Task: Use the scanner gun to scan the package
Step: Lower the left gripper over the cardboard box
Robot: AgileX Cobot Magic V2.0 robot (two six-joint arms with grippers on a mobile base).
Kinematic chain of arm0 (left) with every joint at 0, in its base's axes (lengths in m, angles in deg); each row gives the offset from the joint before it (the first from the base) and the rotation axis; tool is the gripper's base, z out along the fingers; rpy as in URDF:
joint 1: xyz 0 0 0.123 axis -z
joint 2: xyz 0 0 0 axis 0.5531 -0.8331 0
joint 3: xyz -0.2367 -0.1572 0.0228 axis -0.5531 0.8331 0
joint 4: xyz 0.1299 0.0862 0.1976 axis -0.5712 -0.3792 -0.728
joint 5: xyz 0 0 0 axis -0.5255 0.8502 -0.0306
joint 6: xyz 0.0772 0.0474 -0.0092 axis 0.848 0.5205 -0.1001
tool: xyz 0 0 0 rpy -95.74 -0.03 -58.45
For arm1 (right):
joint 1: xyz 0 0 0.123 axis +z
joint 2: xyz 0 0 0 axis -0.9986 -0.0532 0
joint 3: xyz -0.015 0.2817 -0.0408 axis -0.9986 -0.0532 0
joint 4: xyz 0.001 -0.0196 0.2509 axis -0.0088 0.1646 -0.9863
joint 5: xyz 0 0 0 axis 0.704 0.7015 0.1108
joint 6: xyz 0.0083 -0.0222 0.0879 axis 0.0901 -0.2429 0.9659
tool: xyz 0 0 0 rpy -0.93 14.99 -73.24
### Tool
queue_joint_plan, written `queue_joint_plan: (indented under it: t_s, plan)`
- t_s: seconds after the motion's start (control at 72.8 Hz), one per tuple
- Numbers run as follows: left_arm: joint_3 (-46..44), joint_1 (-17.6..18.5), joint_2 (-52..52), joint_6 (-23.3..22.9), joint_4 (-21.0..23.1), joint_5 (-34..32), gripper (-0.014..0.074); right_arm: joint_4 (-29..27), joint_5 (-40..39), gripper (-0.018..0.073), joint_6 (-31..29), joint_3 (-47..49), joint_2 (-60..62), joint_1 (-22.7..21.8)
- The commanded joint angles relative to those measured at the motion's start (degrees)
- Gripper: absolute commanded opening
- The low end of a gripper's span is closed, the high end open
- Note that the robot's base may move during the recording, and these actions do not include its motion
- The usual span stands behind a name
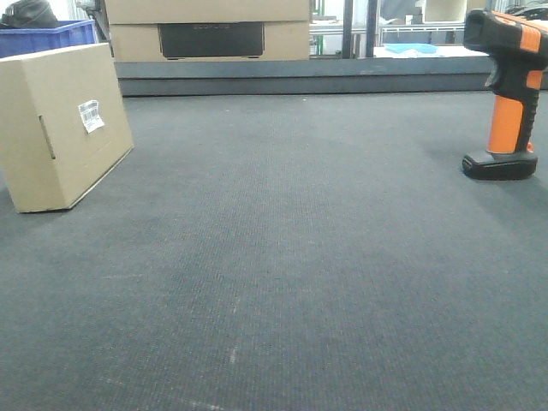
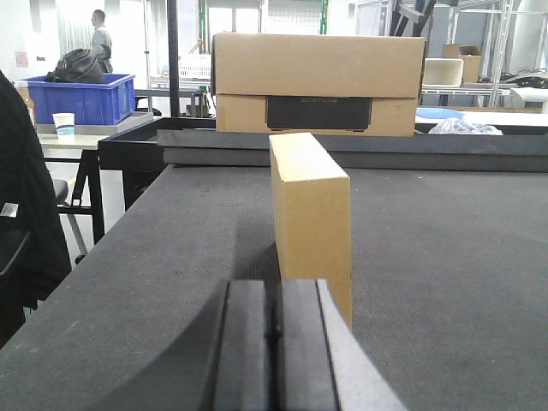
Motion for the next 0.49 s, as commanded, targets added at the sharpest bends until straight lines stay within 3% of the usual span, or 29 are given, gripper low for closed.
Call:
queue_joint_plan:
  t_s: [0.0,0.343,0.481]
  plan:
    - [-0.1,0.2,0.2,-0.1,0.0,-1.1,-0.0111,0.3,-1.0,-0.0168,-0.1,0.0,0.2,-0.3]
    - [-0.1,0.2,0.2,0.0,0.0,-3.3,-0.0111,0.3,-1.0,-0.0168,-0.1,0.0,0.2,-0.3]
    - [-2.5,0.2,0.2,0.0,-0.5,1.9,-0.0111,0.3,-1.0,-0.0168,-0.1,0.0,0.2,-0.3]
